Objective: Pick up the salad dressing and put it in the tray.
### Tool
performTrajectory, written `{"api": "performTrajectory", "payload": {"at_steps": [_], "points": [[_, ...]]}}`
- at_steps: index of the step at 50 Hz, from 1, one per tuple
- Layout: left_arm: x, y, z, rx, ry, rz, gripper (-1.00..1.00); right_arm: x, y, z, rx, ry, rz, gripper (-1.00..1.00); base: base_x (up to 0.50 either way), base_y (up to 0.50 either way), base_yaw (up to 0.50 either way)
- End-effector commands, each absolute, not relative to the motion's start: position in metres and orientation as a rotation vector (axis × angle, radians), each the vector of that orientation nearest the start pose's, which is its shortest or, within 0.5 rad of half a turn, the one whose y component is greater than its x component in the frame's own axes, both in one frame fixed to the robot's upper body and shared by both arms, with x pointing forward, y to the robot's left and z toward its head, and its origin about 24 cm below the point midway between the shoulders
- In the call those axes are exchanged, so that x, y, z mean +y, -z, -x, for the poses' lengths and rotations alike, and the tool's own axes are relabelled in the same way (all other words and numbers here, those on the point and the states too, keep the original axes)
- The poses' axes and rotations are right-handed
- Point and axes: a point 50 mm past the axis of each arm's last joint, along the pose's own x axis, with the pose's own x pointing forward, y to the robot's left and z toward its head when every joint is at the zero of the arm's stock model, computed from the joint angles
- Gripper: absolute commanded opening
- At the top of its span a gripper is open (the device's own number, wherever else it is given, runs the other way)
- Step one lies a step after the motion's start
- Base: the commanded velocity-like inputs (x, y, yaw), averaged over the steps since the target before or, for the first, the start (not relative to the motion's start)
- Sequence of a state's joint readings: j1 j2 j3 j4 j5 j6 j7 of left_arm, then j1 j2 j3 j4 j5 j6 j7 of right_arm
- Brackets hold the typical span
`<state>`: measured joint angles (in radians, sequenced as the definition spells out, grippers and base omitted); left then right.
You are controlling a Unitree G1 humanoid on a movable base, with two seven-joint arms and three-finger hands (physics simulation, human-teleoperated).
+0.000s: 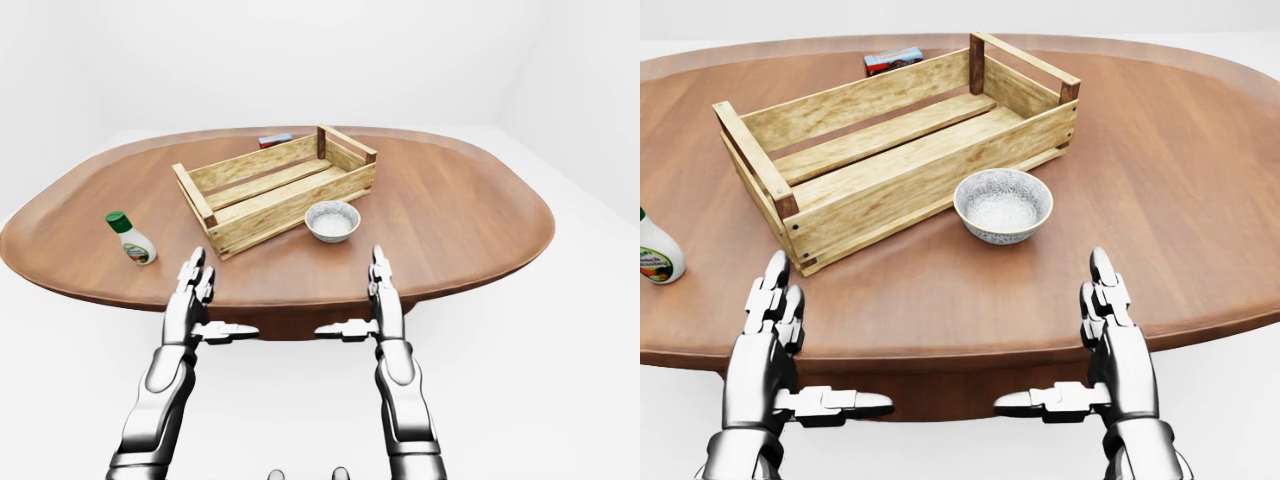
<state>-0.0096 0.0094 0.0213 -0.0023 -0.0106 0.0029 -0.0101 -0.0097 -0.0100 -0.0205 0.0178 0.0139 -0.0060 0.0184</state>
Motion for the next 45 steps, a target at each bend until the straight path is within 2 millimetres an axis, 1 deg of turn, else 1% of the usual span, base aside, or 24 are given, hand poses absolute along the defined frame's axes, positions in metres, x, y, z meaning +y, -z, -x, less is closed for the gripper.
{"api": "performTrajectory", "payload": {"at_steps": [1, 4, 5, 7, 8, 9, 10, 11, 13, 14, 15, 16, 17, 18, 19, 20, 21, 22, 25, 29, 32, 38, 42, 45], "points": [[0.170, -0.063, -0.263, -0.074, -0.055, 0.004, 1.00, -0.165, -0.047, -0.259, -0.035, 0.027, 0.001, 1.00, 0.00, 0.00, 0.00], [0.175, -0.075, -0.263, -0.106, -0.069, 0.018, 1.00, -0.174, -0.061, -0.257, -0.079, 0.072, 0.015, 1.00, 0.00, 0.00, 0.00], [0.179, -0.085, -0.262, -0.139, -0.101, 0.006, 1.00, -0.182, -0.071, -0.252, -0.101, 0.111, 0.017, 1.00, 0.00, 0.00, 0.00], [0.187, -0.095, -0.261, -0.171, -0.129, 0.010, 1.00, -0.195, -0.083, -0.244, -0.125, 0.162, 0.036, 1.00, 0.00, 0.00, 0.00], [0.187, -0.096, -0.261, -0.173, -0.130, 0.010, 1.00, -0.195, -0.084, -0.244, -0.126, 0.163, 0.037, 1.00, 0.00, 0.00, 0.00], [0.190, -0.101, -0.260, -0.194, -0.146, -0.020, 1.00, -0.203, -0.092, -0.238, -0.159, 0.198, 0.051, 1.00, 0.00, 0.00, 0.00], [0.192, -0.104, -0.259, -0.205, -0.159, -0.034, 1.00, -0.205, -0.094, -0.237, -0.171, 0.205, 0.052, 1.00, 0.00, 0.00, 0.00], [0.195, -0.112, -0.259, -0.240, -0.180, -0.011, 1.00, -0.211, -0.098, -0.235, -0.184, 0.228, 0.066, 1.00, 0.00, 0.00, 0.00], [0.200, -0.118, -0.259, -0.263, -0.208, -0.018, 1.00, -0.217, -0.105, -0.232, -0.211, 0.262, 0.085, 1.00, 0.00, 0.00, 0.00], [0.203, -0.124, -0.258, -0.288, -0.220, -0.017, 1.00, -0.221, -0.111, -0.229, -0.237, 0.274, 0.090, 1.00, 0.00, 0.00, 0.00], [0.208, -0.131, -0.256, -0.321, -0.243, -0.022, 1.00, -0.226, -0.123, -0.222, -0.288, 0.297, 0.101, 1.00, 0.00, 0.00, 0.00], [0.210, -0.135, -0.255, -0.335, -0.255, -0.026, 1.00, -0.228, -0.129, -0.219, -0.314, 0.303, 0.111, 1.00, 0.00, 0.00, 0.00], [0.216, -0.143, -0.254, -0.370, -0.288, -0.036, 1.00, -0.229, -0.135, -0.216, -0.343, 0.308, 0.117, 1.00, 0.00, 0.00, 0.00], [0.285, -0.096, -0.295, -0.182, -0.307, -0.009, 1.00, -0.229, -0.137, -0.215, -0.352, 0.310, 0.116, 1.00, 0.00, 0.00, 0.00], [0.312, -0.072, -0.311, -0.016, -0.314, 0.057, 1.00, -0.230, -0.139, -0.215, -0.357, 0.311, 0.123, 1.00, 0.00, 0.00, 0.00], [0.322, -0.074, -0.313, 0.005, -0.335, 0.063, 1.00, -0.229, -0.140, -0.214, -0.360, 0.313, 0.140, 1.00, 0.00, 0.00, 0.00], [0.323, -0.073, -0.314, 0.015, -0.336, 0.064, 1.00, -0.229, -0.140, -0.214, -0.361, 0.313, 0.141, 1.00, 0.00, 0.00, 0.00], [0.335, -0.088, -0.313, -0.034, -0.372, 0.060, 1.00, -0.228, -0.139, -0.216, -0.358, 0.308, 0.142, 1.00, 0.00, 0.00, 0.00], [0.344, -0.103, -0.310, -0.086, -0.396, 0.052, 1.00, -0.226, -0.141, -0.217, -0.361, 0.314, 0.168, 1.00, 0.00, 0.00, 0.00], [0.348, -0.112, -0.306, -0.122, -0.404, 0.050, 1.00, -0.226, -0.156, -0.212, -0.429, 0.324, 0.203, 1.00, 0.00, 0.00, 0.00], [0.351, -0.112, -0.306, -0.119, -0.410, 0.052, 1.00, -0.225, -0.166, -0.209, -0.469, 0.329, 0.233, 1.00, 0.00, 0.00, 0.00], [0.370, -0.112, -0.307, -0.080, -0.465, 0.086, 1.00, -0.222, -0.191, -0.194, -0.581, 0.343, 0.316, 1.00, 0.00, 0.00, 0.00], [0.374, -0.107, -0.307, -0.043, -0.481, 0.096, 1.00, -0.218, -0.215, -0.179, -0.696, 0.357, 0.403, 1.00, 0.00, 0.00, 0.00], [0.374, -0.109, -0.306, -0.054, -0.479, 0.086, 1.00, -0.208, -0.239, -0.161, -0.832, 0.349, 0.494, 1.00, 0.00, 0.00, 0.00]]}}
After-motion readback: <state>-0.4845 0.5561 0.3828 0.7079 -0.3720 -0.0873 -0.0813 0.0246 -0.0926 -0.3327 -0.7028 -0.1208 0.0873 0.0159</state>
